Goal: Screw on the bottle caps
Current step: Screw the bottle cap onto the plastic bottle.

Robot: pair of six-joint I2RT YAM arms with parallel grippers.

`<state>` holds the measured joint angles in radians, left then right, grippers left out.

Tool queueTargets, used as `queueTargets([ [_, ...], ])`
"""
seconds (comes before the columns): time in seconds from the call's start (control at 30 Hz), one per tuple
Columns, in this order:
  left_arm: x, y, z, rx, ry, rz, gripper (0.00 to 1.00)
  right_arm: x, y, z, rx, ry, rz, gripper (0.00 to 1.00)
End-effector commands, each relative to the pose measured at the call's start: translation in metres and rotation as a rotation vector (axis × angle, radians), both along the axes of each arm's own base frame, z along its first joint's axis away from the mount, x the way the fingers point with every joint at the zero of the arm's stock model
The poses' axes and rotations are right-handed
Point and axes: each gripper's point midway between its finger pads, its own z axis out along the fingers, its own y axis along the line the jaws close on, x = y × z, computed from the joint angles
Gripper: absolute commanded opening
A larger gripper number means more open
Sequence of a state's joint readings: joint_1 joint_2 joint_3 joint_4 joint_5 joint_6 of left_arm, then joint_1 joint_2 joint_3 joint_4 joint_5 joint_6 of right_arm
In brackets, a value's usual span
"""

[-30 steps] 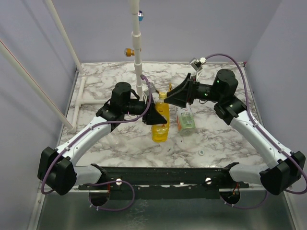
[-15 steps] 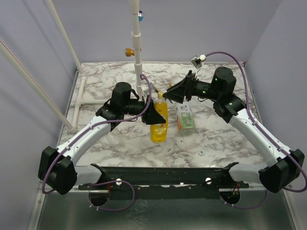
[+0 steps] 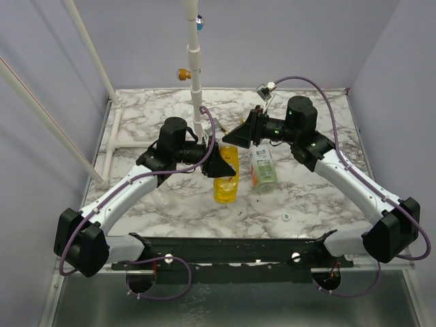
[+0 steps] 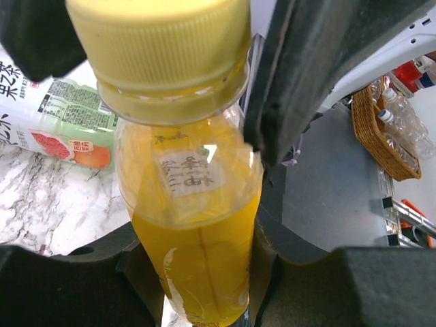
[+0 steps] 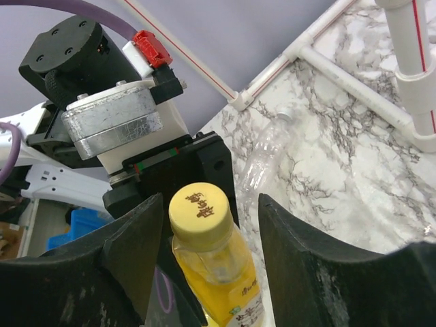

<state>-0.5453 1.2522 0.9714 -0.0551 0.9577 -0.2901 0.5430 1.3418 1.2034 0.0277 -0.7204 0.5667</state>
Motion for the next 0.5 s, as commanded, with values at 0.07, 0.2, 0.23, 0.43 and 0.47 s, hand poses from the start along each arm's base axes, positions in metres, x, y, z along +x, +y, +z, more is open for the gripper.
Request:
queueTargets([
  [0.07, -0.0064, -0.0005, 0.0104, -0.016, -0.024, -0.029, 0.00, -0.0001, 0.0030, 0.0210, 0.044, -0.062, -0.005, 0.59],
  [0.2, -0.0076, -0.0008, 0.0091, -0.014, -0.018, -0.032, 0.00, 0.0007, 0.0010, 0.0252, 0.059, -0.067, -0.024, 0.59],
  [0.23, -0.0077, -0.0009, 0.0090, -0.014, -0.018, -0.033, 0.00, -0.0001, 0.0012, 0.0257, 0.061, -0.064, -0.020, 0.59],
  [0.43, -0.0071, -0.0008, 0.0074, -0.011, -0.018, -0.030, 0.00, -0.0030, 0.0014, 0.0250, 0.064, -0.056, -0.010, 0.40],
  [0.47, -0.0070, -0.0008, 0.0072, -0.011, -0.017, -0.029, 0.00, -0.0029, 0.0015, 0.0241, 0.061, -0.054, -0.009, 0.37],
])
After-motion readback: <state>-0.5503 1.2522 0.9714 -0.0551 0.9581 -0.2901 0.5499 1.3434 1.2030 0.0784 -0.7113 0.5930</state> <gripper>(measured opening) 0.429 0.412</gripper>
